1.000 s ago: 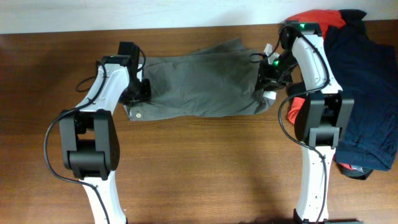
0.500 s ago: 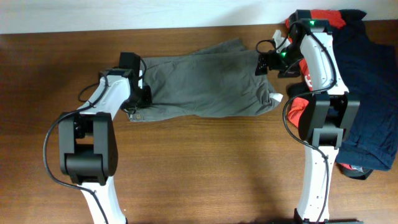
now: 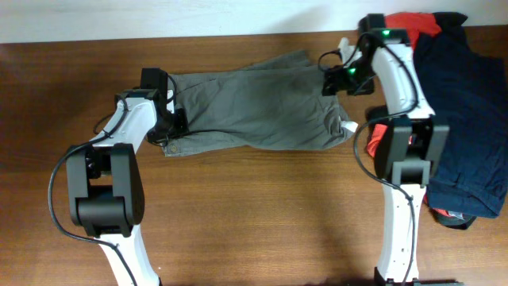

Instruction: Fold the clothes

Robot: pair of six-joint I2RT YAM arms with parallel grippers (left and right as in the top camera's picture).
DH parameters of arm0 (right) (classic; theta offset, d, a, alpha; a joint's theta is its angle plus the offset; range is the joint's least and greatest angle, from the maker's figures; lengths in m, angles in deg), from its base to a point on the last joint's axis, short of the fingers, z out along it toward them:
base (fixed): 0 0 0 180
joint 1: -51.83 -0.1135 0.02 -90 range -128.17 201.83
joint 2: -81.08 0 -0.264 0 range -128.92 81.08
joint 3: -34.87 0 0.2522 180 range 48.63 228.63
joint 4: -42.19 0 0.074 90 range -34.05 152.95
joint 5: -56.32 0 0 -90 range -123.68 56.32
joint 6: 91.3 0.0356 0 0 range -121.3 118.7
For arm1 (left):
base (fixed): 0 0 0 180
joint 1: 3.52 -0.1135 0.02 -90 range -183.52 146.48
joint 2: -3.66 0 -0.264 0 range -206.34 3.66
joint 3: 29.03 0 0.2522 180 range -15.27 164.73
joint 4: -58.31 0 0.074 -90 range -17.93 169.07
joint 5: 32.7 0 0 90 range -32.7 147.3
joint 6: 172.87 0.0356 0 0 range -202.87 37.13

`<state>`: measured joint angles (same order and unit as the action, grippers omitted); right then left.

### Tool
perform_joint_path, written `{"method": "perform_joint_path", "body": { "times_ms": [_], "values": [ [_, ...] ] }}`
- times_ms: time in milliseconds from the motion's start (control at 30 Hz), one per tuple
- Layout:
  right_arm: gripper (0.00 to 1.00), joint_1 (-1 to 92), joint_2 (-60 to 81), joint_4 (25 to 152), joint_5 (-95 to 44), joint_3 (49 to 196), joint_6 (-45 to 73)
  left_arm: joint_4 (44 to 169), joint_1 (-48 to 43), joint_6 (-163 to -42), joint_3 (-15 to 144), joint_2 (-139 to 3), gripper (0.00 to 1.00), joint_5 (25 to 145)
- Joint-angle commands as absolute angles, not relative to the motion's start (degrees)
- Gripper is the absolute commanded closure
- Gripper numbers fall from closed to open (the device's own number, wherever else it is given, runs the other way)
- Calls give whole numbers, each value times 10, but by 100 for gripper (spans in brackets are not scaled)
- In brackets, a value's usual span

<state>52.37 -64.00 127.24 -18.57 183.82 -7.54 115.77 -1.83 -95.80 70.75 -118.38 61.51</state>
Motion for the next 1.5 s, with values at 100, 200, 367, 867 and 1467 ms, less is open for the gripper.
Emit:
{"method": "perform_joint_path", "body": {
  "times_ms": [100, 200, 367, 867, 1467],
  "values": [
    [21, 482, -675, 1237, -297, 1814, -43, 1178, -35, -963, 669, -1222, 90, 571],
    [24, 480, -675, 1217, -312, 1800, -22, 1178, -36, -963, 669, -1222, 90, 571],
    [39, 481, -675, 1201, -312, 1778, -8, 1178, -35, -963, 669, -1222, 96, 562],
    [96, 566, -649, 1235, -157, 1735, -5, 1187, -21, -963, 669, -1222, 99, 591],
    [96, 570, -539, 1297, 13, 1735, -110, 1188, 29, -963, 669, -1222, 99, 591]
  ]
}}
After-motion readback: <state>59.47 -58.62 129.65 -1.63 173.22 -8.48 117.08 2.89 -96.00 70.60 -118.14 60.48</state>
